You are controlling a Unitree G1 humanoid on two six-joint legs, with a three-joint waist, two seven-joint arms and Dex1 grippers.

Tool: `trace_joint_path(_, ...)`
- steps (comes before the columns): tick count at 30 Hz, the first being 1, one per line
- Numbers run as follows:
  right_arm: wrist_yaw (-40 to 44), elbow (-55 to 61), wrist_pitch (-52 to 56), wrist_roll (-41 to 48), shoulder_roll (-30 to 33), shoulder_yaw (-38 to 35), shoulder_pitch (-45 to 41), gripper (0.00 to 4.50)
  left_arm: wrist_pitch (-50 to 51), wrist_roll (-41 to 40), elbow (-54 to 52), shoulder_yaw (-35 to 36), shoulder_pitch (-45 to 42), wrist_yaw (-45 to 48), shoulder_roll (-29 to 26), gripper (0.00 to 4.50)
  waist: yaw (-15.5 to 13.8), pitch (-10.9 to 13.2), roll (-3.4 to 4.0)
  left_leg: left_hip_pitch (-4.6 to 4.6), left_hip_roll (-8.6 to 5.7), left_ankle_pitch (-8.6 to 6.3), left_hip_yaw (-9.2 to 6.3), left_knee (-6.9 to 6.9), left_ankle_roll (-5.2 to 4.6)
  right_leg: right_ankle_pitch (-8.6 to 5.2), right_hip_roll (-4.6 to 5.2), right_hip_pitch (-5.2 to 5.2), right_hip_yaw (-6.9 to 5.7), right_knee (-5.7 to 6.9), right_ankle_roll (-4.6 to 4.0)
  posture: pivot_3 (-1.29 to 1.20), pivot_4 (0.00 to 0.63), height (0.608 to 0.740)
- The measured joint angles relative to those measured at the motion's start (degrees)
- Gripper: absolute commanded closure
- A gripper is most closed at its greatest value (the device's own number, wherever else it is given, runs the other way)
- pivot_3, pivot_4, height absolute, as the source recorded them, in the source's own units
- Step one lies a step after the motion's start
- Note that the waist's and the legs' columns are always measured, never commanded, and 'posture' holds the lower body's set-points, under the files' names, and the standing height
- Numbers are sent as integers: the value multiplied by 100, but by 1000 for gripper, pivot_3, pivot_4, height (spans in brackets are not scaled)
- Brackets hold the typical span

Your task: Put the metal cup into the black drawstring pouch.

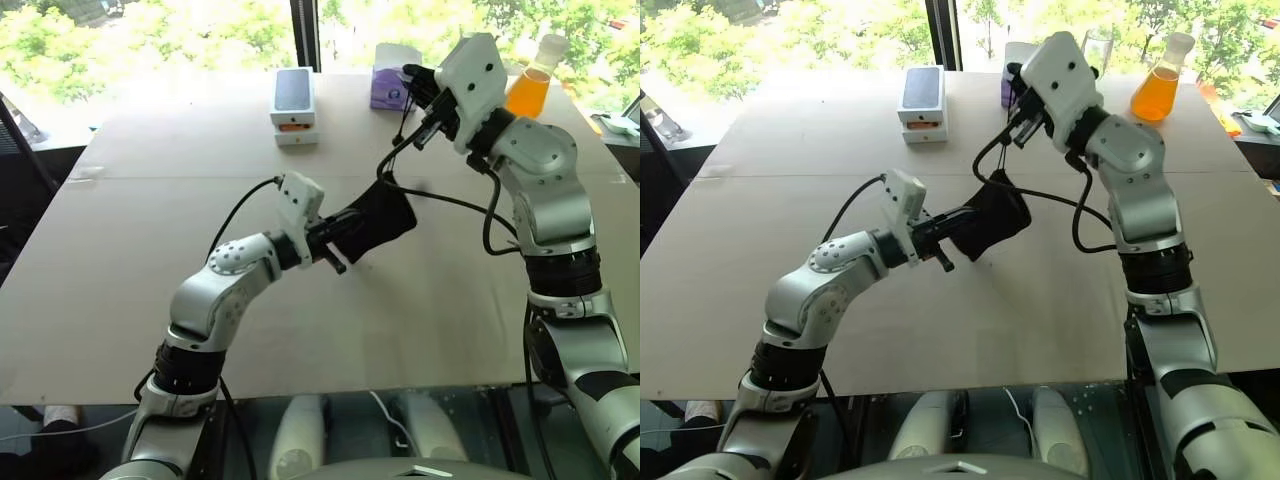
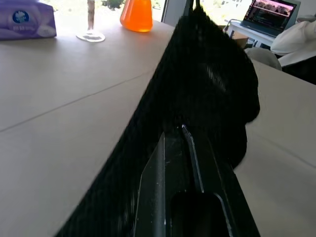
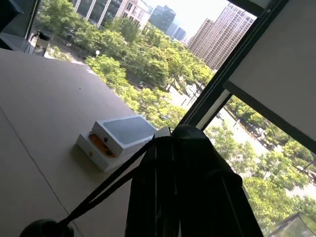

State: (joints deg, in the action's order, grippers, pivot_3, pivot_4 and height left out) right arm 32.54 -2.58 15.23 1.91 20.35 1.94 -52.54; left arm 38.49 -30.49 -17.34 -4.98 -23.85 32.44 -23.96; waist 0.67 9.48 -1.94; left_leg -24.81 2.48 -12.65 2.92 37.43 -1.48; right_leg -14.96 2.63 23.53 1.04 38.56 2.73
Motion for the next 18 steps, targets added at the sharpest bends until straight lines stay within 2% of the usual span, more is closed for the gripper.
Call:
trace_joint_path(4, -190, -290, 133, 99, 100, -244, 0, 4500, 65, 20, -20, -66, 220, 9, -9, 4466, 6, 1, 2, -1, 0, -1, 2, -1, -2, 0, 0, 1, 2, -1, 0, 0, 150, 740)
trace_joint_path(12, -227, -309, 159, 169, 191, -287, 0, 4500, 72, 72, -46, -58, 374, 13, -14, 4466, 15, 4, 6, 0, 0, -2, 2, -1, -4, 0, 0, 2, 3, -1, 0, 0, 150, 740)
trace_joint_path(18, -38, -158, 158, 287, 190, -213, 1, 4500, -3, -186, -144, 467, 417, -151, 263, 4466, 11, 4, 6, -2, 2, -2, 2, -1, -4, 0, 1, 1, 3, -2, 0, 0, 150, 740)
